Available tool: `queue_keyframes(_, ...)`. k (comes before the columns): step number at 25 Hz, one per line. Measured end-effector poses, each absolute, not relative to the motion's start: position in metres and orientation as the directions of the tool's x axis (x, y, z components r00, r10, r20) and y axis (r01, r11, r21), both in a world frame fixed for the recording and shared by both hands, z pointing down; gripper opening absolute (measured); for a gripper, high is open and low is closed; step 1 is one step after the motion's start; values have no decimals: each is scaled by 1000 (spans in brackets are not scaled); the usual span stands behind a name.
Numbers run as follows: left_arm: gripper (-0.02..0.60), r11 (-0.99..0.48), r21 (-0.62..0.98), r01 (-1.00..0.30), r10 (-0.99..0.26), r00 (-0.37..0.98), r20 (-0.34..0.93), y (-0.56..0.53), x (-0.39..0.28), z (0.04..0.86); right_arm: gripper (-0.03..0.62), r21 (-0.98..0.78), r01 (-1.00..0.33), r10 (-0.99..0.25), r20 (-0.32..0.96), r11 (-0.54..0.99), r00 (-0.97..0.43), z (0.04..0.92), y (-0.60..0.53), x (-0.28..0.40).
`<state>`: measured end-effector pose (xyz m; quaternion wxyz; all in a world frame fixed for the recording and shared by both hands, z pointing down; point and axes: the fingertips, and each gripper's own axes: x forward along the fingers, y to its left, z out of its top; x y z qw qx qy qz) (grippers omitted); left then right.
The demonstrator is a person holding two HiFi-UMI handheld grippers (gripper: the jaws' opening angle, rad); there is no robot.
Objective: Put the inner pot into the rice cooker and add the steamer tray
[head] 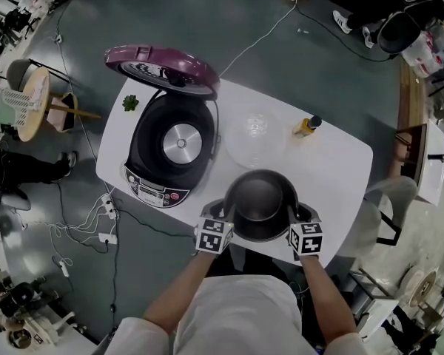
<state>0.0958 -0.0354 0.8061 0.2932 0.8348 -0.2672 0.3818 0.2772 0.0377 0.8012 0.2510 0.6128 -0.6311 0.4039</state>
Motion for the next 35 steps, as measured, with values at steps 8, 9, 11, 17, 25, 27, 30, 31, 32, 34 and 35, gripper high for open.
queue_keyframes(8,91,-695,265,-668,-264,580,771,-34,83,773,69,-179,-982,-606,789,-67,-103,766,38,265)
queue_keyframes(9,92,-698,258,-668,-275,582,765,-36,81,767,67,-173,-983,-615,783,-67,-96,760,36,264)
queue_keyframes(11,89,-697,244,-674,-303,585,752,-40,77,756,66,-163,-985,-633,769,-64,-86,748,31,260)
queue_keyframes(17,83,-687,231,-689,-372,606,703,-54,65,713,63,-140,-989,-687,724,-57,-63,705,17,250)
queue_keyframes(25,83,-712,187,-677,-432,632,644,-85,58,664,66,-110,-993,-744,667,-40,-44,657,-10,241)
queue_keyframes(27,83,-709,181,-681,-447,633,632,-92,53,654,66,-99,-995,-753,657,-28,-45,648,-19,237)
queue_keyframes(30,83,-704,173,-689,-470,634,615,-103,45,640,66,-88,-996,-766,641,-14,-46,633,-33,230)
queue_keyframes(31,83,-702,169,-692,-477,634,609,-107,42,635,66,-85,-996,-771,635,-10,-47,628,-38,228)
queue_keyframes(32,83,-700,166,-695,-486,633,602,-111,39,630,66,-83,-997,-775,630,-5,-48,623,-43,224)
queue_keyframes(34,83,-695,159,-701,-502,632,590,-121,31,622,66,-78,-997,-783,619,6,-53,615,-54,218)
queue_keyframes(35,82,-692,157,-705,-510,631,585,-126,28,618,66,-75,-997,-787,614,12,-56,611,-59,214)
